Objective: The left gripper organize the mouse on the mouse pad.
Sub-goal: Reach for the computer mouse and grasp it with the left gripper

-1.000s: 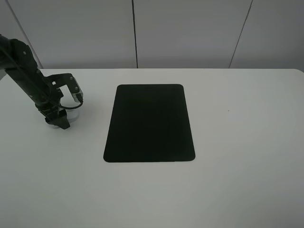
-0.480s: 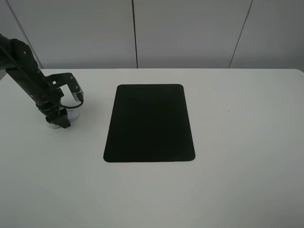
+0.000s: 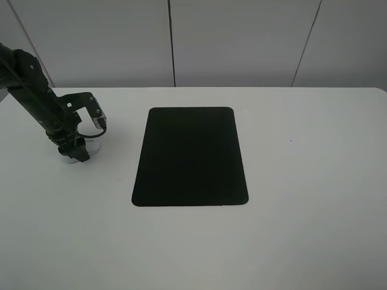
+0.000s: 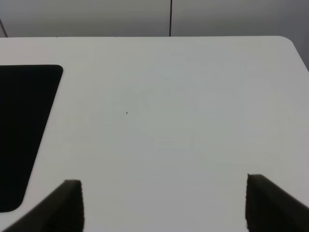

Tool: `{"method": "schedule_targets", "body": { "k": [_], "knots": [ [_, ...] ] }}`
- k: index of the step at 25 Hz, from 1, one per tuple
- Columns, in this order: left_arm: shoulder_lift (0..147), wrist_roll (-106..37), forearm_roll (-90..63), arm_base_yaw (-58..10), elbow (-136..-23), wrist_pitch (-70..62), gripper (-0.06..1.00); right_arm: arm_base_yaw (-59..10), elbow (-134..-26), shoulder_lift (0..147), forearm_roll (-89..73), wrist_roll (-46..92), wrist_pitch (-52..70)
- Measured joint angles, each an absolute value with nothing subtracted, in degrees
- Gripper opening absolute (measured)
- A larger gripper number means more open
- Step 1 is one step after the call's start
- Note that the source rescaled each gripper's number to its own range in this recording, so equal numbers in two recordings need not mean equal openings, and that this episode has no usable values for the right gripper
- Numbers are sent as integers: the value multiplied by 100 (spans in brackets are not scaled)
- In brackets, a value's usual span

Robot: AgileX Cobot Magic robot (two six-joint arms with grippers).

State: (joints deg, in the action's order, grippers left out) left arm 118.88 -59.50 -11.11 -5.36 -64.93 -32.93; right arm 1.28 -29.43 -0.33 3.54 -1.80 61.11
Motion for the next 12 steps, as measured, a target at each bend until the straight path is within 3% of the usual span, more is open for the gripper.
{"method": "schedule_targets", "body": {
  "k": [12],
  "knots": [
    [11880, -5950, -1111, -536, -6493, -3232, 0, 128, -2943, -33, 354, -180, 6111]
  ]
}}
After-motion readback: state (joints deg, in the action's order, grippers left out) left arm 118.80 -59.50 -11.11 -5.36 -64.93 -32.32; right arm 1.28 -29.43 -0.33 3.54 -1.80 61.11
